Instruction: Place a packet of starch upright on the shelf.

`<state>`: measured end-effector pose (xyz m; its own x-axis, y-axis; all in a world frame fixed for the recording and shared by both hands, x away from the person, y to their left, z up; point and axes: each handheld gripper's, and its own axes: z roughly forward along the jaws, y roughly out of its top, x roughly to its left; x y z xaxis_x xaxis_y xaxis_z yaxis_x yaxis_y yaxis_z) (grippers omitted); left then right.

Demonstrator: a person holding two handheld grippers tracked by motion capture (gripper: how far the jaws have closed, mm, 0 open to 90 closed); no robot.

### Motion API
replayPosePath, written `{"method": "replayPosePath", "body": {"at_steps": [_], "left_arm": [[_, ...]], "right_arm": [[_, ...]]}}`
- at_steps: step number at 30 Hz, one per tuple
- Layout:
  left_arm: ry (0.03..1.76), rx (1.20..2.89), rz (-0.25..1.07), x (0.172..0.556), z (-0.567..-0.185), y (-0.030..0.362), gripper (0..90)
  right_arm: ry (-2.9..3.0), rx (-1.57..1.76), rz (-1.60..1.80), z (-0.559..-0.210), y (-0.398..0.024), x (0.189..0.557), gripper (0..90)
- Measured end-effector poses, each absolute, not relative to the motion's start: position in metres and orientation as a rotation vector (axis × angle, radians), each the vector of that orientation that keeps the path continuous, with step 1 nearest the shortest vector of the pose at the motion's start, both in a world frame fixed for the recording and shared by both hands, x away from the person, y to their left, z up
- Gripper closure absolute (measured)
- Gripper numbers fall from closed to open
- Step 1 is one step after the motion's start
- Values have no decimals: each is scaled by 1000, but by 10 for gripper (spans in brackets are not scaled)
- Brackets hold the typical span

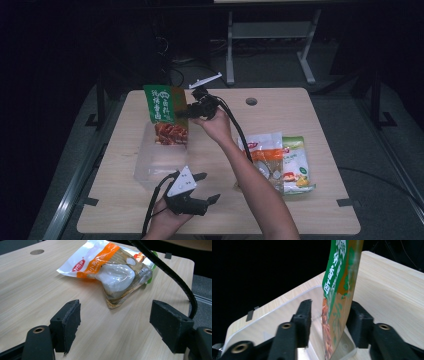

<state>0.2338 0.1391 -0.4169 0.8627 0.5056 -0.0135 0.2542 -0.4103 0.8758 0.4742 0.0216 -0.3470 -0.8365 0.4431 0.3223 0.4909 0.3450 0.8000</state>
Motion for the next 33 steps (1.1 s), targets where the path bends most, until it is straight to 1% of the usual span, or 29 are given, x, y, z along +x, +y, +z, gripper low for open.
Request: {"method": "replayPosePath", "body": {"at_steps": [4, 10, 33], "left_arm": [[558, 2024, 305, 234, -418, 138, 240], [553, 2026, 305, 235, -419, 135, 240], [556, 2045, 301, 237, -421, 135, 234]], "right_arm": [[-2522, -889, -1549, -343, 8, 472, 500], [-2502, -923, -1557, -338, -16, 464, 473], [-2545, -1011, -1497, -335, -84, 435, 436]]}}
